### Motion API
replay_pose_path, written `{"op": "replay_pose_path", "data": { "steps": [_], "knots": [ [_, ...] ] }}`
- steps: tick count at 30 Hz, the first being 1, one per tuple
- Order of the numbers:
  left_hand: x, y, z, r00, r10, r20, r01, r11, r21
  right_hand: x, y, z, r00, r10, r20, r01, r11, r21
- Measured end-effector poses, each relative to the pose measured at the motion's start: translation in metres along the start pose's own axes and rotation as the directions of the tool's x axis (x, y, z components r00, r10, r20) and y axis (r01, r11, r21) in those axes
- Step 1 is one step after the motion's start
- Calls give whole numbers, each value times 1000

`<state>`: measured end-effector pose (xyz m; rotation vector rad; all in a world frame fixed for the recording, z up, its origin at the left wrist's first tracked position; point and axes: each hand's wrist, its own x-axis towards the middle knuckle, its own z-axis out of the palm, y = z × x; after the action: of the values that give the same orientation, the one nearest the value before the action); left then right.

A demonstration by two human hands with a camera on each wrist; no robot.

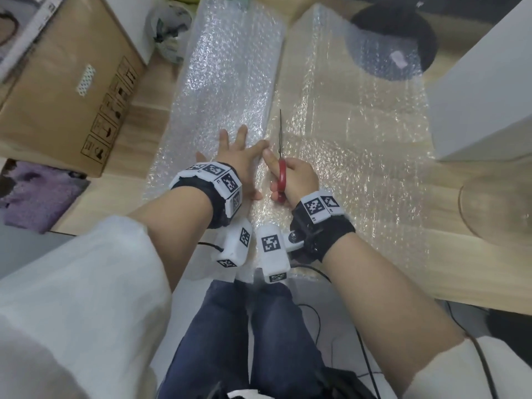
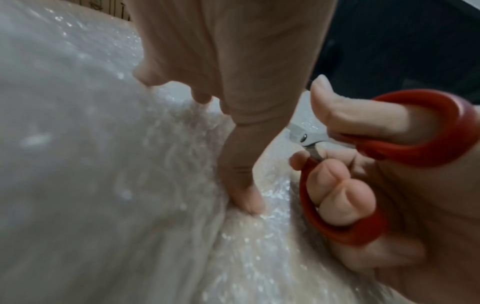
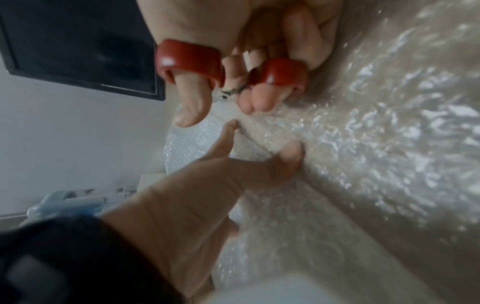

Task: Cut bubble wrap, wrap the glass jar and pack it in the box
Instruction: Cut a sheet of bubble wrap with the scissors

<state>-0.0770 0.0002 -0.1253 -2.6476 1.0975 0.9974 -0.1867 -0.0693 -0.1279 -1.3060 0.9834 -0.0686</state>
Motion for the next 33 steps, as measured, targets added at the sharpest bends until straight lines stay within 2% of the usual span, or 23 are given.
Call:
{"op": "replay_pose_path", "data": {
  "steps": [5,7,10,12,13,14,15,16,17,18,20,21,24,26,27,28,30,32,33],
  "knots": [
    [2,-2,0,999,19,32,-17,998,-55,-22,-11,-11,986,129,106,-134,990,46],
    [0,-1,1,999,26,21,-25,998,-63,-35,-26,-19,982,138,129,-147,987,58],
    [-1,-5,1,997,80,25,-76,989,-128,-53,-59,-26,992,39,120,-26,994,-108],
    [-2,-12,-11,987,145,68,-121,954,-276,-58,-78,-23,995,-19,100,40,977,-209],
    [-5,-15,-20,981,182,68,-136,895,-425,-58,-85,-17,996,-40,77,57,972,-229],
    [-10,-19,-29,980,200,21,-145,776,-614,-57,-89,-11,997,-63,43,71,967,-245],
    [-18,-22,-39,980,196,-36,-147,589,-795,-54,-92,-3,996,-92,6,90,959,-268],
    [-27,-28,-48,979,197,-43,-114,363,-925,-51,-94,7,992,-126,-21,113,945,-305],
    [-39,-33,-56,967,255,-7,-49,157,-986,-47,-95,18,987,-156,-26,137,926,-352],
    [-47,-41,-60,932,362,20,11,27,-1000,-45,-95,28,984,-177,-8,160,905,-394],
    [-58,-55,-64,875,484,15,36,-35,-999,-39,-95,53,978,-200,54,204,884,-421],
    [-59,-61,-65,882,471,-7,14,-41,-999,-38,-94,63,974,-210,84,226,884,-410],
    [-51,-86,-63,943,328,-63,-52,-42,-998,-32,-98,94,953,-239,188,293,887,-357],
    [-48,-104,-65,979,195,-51,-55,12,-998,-26,-101,110,941,-247,231,315,889,-333],
    [-46,-112,-67,992,105,-64,-72,74,-995,-23,-102,116,938,-247,242,316,897,-309],
    [-45,-121,-69,995,-5,-103,-101,176,-979,-20,-103,119,939,-240,247,308,907,-286],
    [-39,-140,-70,946,-215,-244,-127,447,-886,-15,-104,117,952,-211,224,270,919,-286],
    [-33,-157,-68,911,-292,-293,-30,660,-750,-11,-100,104,968,-167,186,221,919,-327],
    [-25,-162,-62,920,-291,-262,46,744,-666,-9,-95,95,977,-140,161,191,913,-361]
  ]
}}
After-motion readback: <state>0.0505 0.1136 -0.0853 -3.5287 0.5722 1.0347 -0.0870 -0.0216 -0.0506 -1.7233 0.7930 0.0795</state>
